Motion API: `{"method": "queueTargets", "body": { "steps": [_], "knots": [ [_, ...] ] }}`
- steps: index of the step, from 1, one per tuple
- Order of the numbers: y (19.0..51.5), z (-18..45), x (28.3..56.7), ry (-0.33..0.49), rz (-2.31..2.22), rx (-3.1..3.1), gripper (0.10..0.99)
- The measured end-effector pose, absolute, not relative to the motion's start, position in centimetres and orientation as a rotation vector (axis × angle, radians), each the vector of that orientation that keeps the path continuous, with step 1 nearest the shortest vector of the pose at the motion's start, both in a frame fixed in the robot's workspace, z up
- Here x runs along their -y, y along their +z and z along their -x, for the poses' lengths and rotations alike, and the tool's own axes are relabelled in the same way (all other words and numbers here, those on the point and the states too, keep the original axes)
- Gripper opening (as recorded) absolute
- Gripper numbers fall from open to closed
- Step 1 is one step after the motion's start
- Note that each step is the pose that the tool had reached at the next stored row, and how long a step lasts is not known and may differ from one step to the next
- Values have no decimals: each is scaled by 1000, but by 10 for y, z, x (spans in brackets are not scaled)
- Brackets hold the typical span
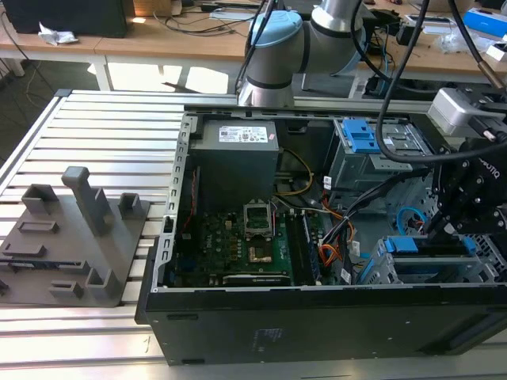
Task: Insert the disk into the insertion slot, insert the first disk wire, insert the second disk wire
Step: 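Insert the second disk wire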
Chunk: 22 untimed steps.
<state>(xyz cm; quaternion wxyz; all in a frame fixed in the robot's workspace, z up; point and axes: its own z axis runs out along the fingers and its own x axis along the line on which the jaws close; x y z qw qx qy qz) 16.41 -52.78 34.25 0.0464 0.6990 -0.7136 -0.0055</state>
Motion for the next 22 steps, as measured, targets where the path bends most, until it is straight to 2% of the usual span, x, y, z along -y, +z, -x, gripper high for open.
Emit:
{"method": "queueTargets", "body": {
  "steps": [22],
  "knots": [
    [342, -165, 536, -55, -2147, 2196, 161]
  ]
}}
